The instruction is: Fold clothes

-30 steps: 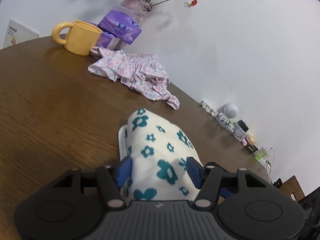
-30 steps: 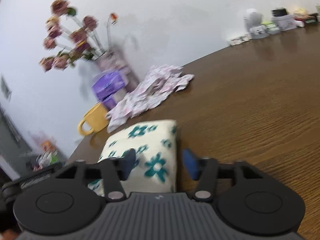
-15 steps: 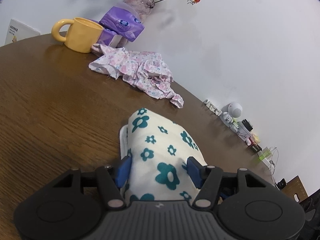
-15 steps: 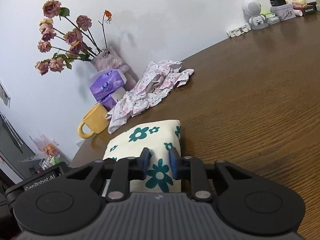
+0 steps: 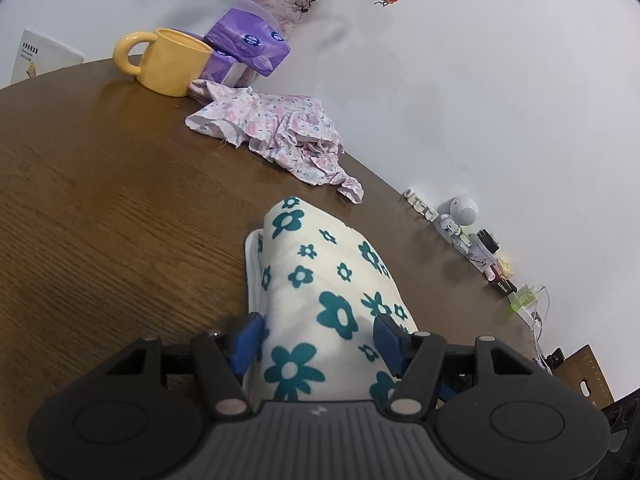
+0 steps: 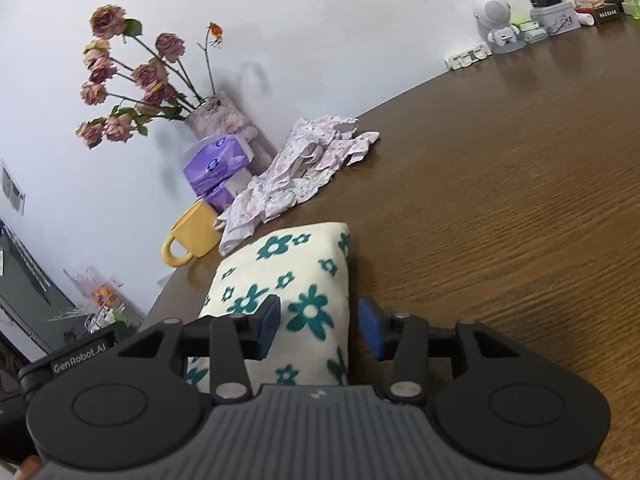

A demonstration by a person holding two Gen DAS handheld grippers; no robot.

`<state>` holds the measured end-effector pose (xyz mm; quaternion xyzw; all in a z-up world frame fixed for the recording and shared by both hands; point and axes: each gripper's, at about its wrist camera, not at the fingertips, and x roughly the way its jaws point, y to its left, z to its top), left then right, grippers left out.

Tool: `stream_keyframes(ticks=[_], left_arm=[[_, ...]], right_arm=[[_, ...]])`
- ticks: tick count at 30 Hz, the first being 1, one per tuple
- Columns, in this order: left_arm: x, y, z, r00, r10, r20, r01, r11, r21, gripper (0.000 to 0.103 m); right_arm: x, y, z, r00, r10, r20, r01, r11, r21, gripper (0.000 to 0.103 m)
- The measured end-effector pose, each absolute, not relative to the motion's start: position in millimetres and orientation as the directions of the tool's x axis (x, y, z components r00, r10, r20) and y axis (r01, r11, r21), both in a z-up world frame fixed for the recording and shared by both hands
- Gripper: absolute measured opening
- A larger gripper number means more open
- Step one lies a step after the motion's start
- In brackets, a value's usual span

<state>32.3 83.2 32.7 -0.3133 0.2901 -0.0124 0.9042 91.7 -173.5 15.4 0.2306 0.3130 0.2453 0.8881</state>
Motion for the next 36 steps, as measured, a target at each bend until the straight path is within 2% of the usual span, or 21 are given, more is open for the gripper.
stream_keyframes(ticks=[2, 3, 6, 8, 11, 12, 16, 18, 19, 21, 24, 27, 29, 31, 32, 33, 36], left_arm=[[30.7, 82.0, 31.6, 0.834, -0.203, -0.513, -0.156, 0.805, -0.572, 0.055], [29.7, 81.3, 30.8, 0.838, -0.201, -0.508, -0.153, 0.807, -0.571, 0.052], [28.3, 79.8, 28.4, 0.842, -0.191, -0.504, -0.152, 0.812, -0.563, 0.047], [26.8, 80.5, 28.1, 0.843, -0.191, -0.503, -0.157, 0.806, -0.570, 0.047], [19.7, 83.2, 30.9, 0.839, -0.184, -0.513, -0.184, 0.790, -0.585, 0.062], [16.0, 83.1, 32.5, 0.841, -0.183, -0.510, -0.182, 0.791, -0.584, 0.062], [5.6, 77.2, 38.1, 0.845, -0.173, -0.506, -0.171, 0.809, -0.562, 0.062], [2.4, 73.1, 38.3, 0.845, -0.170, -0.507, -0.165, 0.819, -0.550, 0.060], [0.7, 71.4, 37.7, 0.847, -0.166, -0.505, -0.164, 0.823, -0.544, 0.056], [-1.9, 69.2, 36.2, 0.853, -0.145, -0.501, -0.173, 0.827, -0.535, 0.046], [-3.3, 66.8, 34.7, 0.857, -0.134, -0.497, -0.175, 0.833, -0.525, 0.039], [-5.4, 64.0, 33.5, 0.865, -0.121, -0.488, -0.176, 0.837, -0.518, 0.038], [-9.5, 65.0, 33.4, 0.871, -0.118, -0.477, -0.182, 0.824, -0.536, 0.046], [-16.7, 64.5, 35.6, 0.883, -0.092, -0.460, -0.191, 0.825, -0.532, 0.060], [-20.2, 63.1, 36.9, 0.890, -0.076, -0.450, -0.192, 0.832, -0.520, 0.061], [-22.6, 61.4, 37.4, 0.895, -0.062, -0.442, -0.194, 0.839, -0.509, 0.061], [-25.1, 57.1, 34.1, 0.897, -0.057, -0.438, -0.193, 0.842, -0.504, 0.057]], right_arm=[[88.8, -173.4, 15.4, 0.680, 0.591, -0.433, -0.302, 0.765, 0.569, 0.042], [88.6, -173.0, 14.5, 0.673, 0.602, -0.430, -0.307, 0.756, 0.578, 0.036], [87.1, -170.6, 13.0, 0.676, 0.603, -0.424, -0.311, 0.755, 0.577, 0.028], [85.0, -168.9, 13.1, 0.681, 0.599, -0.422, -0.317, 0.760, 0.567, 0.028], [82.5, -170.0, 13.8, 0.687, 0.591, -0.423, -0.310, 0.764, 0.566, 0.036], [81.4, -171.9, 14.3, 0.687, 0.588, -0.426, -0.303, 0.765, 0.569, 0.039], [69.6, -173.1, 18.4, 0.692, 0.586, -0.421, -0.331, 0.776, 0.537, 0.039], [63.5, -172.3, 19.3, 0.696, 0.583, -0.420, -0.343, 0.783, 0.518, 0.038], [60.8, -171.9, 19.5, 0.698, 0.581, -0.419, -0.347, 0.786, 0.511, 0.038], [58.9, -172.2, 19.3, 0.699, 0.580, -0.418, -0.350, 0.788, 0.507, 0.032], [58.1, -172.9, 18.0, 0.700, 0.581, -0.416, -0.350, 0.786, 0.509, 0.024], [57.9, -173.1, 16.1, 0.701, 0.581, -0.414, -0.348, 0.784, 0.513, 0.018], [56.8, -172.6, 15.5, 0.705, 0.578, -0.411, -0.347, 0.787, 0.511, 0.019], [54.4, -174.8, 15.7, 0.714, 0.571, -0.406, -0.338, 0.789, 0.514, 0.026], [52.4, -177.3, 15.8, 0.717, 0.570, -0.402, -0.334, 0.786, 0.520, 0.035], [50.2, -179.9, 15.9, 0.720, 0.570, -0.396, -0.331, 0.783, 0.526, 0.039], [46.3, -183.2, 14.8, 0.721, 0.568, -0.397, -0.329, 0.784, 0.526, 0.039]])
